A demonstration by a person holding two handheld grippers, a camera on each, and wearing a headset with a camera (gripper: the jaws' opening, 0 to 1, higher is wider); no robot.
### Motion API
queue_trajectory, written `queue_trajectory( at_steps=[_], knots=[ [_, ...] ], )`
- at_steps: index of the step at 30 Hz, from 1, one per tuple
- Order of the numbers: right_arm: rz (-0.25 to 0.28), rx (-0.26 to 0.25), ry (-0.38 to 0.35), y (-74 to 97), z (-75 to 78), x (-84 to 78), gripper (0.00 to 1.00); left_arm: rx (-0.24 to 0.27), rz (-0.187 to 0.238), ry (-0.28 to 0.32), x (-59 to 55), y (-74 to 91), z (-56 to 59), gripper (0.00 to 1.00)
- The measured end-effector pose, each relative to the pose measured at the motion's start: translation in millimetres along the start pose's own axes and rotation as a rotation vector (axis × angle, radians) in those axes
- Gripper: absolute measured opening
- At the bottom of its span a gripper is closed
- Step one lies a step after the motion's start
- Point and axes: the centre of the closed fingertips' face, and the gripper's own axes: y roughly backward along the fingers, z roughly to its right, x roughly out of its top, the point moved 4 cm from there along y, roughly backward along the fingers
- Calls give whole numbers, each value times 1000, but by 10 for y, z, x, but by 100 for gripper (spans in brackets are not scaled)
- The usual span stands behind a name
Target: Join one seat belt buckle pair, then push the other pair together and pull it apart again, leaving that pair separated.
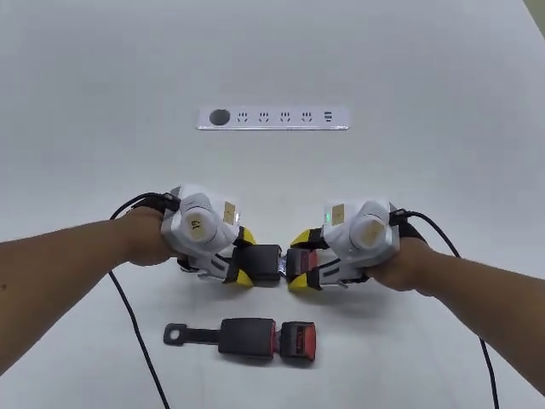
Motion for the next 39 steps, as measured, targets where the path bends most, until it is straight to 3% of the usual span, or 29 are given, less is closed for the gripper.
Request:
queue_trajectory(
  at_steps=[21,39],
  knots=[
    [-10,-7,-5,-68,19,44,33,-3,-17,5,-10,4,-15,34],
    [2,-2,-7,-64,4,49,34,-4,-7,10,-16,-6,-24,34]
  ],
)
